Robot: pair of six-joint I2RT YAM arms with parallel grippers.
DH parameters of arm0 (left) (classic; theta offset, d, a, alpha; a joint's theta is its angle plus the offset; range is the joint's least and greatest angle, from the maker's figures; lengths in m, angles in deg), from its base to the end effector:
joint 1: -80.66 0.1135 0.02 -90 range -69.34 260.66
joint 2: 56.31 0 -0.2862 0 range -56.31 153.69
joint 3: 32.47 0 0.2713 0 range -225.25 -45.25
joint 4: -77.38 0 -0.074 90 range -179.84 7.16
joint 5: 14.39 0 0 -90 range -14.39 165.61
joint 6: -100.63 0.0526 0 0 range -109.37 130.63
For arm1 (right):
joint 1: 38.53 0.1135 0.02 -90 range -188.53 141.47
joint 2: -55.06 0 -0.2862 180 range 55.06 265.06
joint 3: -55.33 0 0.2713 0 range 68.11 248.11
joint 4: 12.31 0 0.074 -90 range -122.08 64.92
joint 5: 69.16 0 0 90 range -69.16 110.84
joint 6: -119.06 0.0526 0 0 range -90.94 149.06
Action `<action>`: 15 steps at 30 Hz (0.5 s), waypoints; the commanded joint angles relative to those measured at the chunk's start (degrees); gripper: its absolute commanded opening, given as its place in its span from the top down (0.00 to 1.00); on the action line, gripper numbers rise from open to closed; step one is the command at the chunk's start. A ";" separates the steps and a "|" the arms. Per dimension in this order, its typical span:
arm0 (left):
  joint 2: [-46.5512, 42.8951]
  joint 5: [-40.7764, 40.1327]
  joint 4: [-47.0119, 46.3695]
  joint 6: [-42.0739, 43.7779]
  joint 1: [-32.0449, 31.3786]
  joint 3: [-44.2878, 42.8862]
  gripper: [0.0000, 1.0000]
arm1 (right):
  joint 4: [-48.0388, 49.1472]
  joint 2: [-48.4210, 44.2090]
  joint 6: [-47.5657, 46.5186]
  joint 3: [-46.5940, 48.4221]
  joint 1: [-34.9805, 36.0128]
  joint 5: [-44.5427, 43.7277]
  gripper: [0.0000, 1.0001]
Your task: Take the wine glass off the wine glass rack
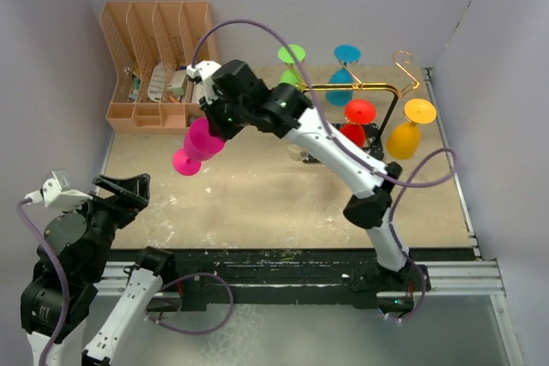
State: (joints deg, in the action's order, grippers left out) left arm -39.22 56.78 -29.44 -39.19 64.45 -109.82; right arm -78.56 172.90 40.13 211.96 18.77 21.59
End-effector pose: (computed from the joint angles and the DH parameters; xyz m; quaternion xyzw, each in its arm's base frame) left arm 0.0063 0.0158 0.4055 -0.3207 0.7092 -0.2276 0.5851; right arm 0.2574 0.4022 0.4782 -0.3387 0.7848 0.2963 0.4262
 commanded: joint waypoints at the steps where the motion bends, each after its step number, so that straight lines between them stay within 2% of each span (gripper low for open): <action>1: 1.94 -4.33 0.63 9.81 -0.19 -1.40 0.17 | 0.66 7.99 1.60 5.48 -0.40 -0.41 1.00; 8: 0.35 -2.99 -2.28 14.82 -0.16 1.08 0.19 | 0.66 14.92 2.95 6.54 -0.52 -2.61 1.00; 15: -0.82 -3.45 -6.74 17.73 -0.19 4.64 0.19 | -0.16 17.55 2.30 6.09 -0.52 -6.94 1.00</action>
State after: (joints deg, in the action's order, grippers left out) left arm -39.36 54.09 -30.53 -25.44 64.45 -106.68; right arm -79.34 192.38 42.03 215.44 18.40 18.20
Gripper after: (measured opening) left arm 0.815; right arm 0.013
